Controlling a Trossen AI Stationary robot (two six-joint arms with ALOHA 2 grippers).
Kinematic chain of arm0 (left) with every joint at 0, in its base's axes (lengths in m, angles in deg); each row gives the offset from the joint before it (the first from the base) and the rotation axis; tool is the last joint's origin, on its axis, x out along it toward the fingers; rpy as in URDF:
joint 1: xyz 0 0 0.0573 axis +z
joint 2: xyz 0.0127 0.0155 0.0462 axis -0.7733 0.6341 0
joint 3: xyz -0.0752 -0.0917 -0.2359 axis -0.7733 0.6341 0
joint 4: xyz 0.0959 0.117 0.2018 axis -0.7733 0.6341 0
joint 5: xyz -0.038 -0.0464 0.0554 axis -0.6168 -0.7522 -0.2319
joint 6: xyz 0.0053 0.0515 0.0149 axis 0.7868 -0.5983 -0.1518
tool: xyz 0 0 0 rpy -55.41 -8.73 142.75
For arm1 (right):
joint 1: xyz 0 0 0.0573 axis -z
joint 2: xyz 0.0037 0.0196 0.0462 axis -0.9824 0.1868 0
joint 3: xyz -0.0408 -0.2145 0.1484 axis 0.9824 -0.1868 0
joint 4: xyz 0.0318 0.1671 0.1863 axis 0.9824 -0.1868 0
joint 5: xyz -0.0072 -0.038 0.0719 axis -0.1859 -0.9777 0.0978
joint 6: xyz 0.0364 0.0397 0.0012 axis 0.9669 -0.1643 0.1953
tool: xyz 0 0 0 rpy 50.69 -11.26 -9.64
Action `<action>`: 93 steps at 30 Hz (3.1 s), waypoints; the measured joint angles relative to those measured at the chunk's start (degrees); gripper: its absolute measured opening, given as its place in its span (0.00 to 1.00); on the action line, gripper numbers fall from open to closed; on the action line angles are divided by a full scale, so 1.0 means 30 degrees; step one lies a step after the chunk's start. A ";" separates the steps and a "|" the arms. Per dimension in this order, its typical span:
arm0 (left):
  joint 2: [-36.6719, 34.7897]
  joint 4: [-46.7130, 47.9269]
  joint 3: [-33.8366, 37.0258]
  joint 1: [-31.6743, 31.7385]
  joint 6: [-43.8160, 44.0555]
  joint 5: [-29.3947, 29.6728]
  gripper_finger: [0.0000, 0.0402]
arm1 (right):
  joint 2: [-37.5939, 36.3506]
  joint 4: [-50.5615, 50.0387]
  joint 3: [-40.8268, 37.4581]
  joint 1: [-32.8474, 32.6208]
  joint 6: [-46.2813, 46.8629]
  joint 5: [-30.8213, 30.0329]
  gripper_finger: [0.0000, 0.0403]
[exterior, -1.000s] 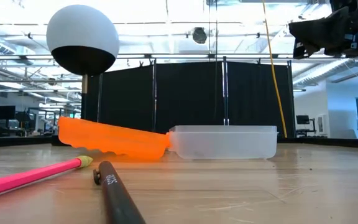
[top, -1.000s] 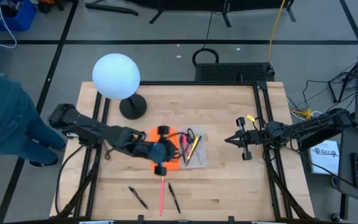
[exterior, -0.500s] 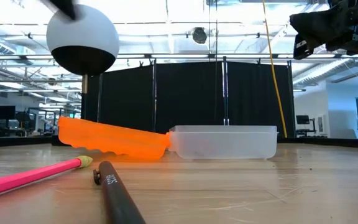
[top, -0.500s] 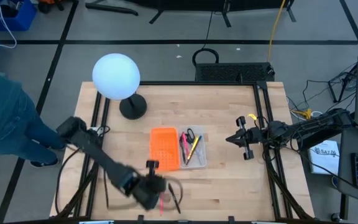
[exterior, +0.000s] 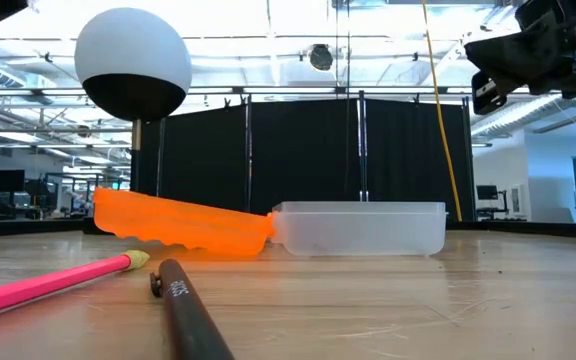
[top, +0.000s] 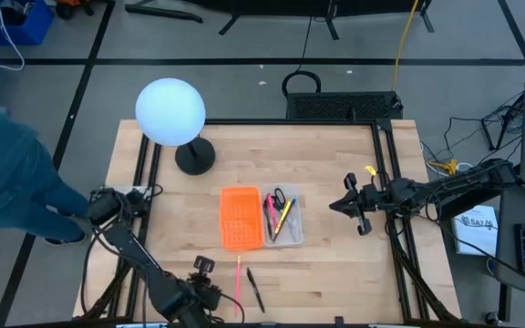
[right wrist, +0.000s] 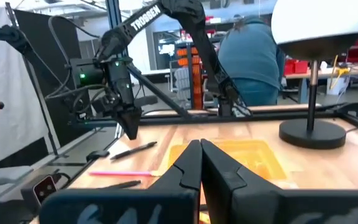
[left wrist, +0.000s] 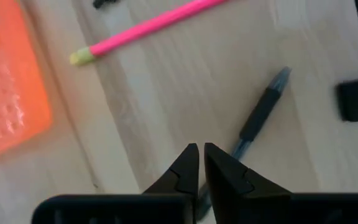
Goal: Pick & place school supplies into a supply box
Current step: Put the left black pen into the orange and white supply box
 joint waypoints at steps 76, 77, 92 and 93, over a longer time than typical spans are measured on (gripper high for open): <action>0.2611 0.1156 -0.6185 0.9557 -3.3916 0.3500 0.07 | 0.0000 -0.0619 0.0000 0.0003 -0.0093 -0.0139 0.00; 0.2611 0.1086 -0.6127 0.9887 -3.4418 0.3353 0.07 | 0.0000 -0.0619 0.0000 -0.0001 -0.0173 -0.0162 0.00; 0.2575 -0.3747 -0.3619 1.3768 -4.0042 -0.1332 0.07 | 0.0000 -0.1158 0.0000 0.0006 -0.0601 -0.0656 0.00; 0.2575 -0.3864 -0.3451 1.3939 -4.0035 -0.1565 0.07 | 0.0000 -0.1181 0.0000 0.0006 -0.0601 -0.0656 0.00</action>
